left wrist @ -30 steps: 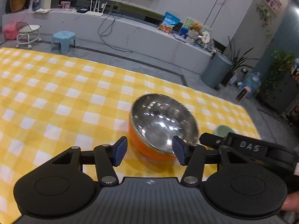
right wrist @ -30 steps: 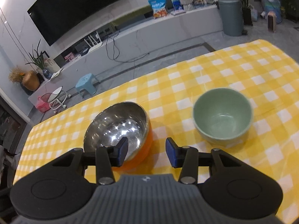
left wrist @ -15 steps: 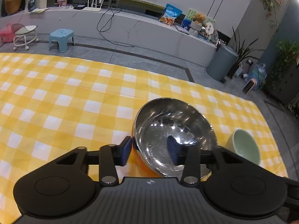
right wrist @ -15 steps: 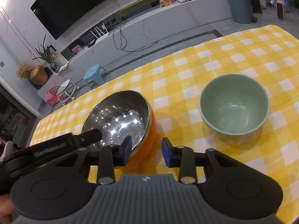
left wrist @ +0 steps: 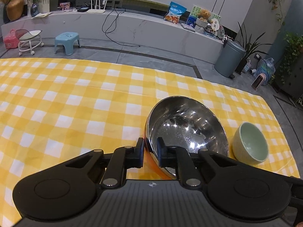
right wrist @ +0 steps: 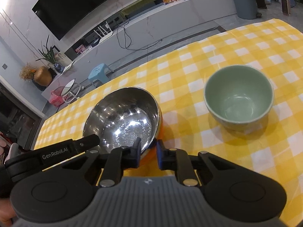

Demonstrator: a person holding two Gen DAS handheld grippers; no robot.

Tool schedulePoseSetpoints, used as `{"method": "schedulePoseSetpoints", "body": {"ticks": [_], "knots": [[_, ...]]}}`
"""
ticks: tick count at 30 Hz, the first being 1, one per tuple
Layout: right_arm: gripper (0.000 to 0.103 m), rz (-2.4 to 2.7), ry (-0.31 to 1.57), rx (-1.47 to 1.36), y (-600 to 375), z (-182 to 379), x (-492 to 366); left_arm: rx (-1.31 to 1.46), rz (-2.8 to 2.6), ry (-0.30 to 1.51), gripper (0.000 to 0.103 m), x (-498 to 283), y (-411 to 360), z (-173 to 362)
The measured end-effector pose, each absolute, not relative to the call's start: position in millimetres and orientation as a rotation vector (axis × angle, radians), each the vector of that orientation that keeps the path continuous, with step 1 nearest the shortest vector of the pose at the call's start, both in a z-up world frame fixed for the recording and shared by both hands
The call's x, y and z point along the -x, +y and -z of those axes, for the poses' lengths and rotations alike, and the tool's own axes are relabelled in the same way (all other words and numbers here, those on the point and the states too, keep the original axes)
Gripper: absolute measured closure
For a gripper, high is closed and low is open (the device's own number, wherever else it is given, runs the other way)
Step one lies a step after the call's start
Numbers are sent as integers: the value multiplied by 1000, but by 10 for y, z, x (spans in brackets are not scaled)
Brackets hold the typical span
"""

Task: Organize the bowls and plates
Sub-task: 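Close both grippers on the orange bowl rim and lift it, then carry the orange bowl into the blue bowl and open both grippers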

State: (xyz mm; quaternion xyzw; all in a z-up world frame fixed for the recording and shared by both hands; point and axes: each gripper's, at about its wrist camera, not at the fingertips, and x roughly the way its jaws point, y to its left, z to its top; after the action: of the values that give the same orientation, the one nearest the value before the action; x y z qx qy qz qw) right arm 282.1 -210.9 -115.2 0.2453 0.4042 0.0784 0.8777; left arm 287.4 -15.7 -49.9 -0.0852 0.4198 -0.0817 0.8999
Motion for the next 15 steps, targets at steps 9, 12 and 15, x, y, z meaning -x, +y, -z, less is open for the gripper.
{"method": "schedulePoseSetpoints", "body": {"ticks": [9, 12, 15], "knots": [[90, -188, 786, -497, -2087, 729, -2385, 237, 130, 842, 88, -2453, -69, 94], [90, -192, 785, -490, -2070, 584, -2160, 257, 132, 816, 88, -2238, -36, -48], [90, -189, 768, -466, -2042, 418, -1914, 292, 125, 809, 88, -2015, 6, -156]]}}
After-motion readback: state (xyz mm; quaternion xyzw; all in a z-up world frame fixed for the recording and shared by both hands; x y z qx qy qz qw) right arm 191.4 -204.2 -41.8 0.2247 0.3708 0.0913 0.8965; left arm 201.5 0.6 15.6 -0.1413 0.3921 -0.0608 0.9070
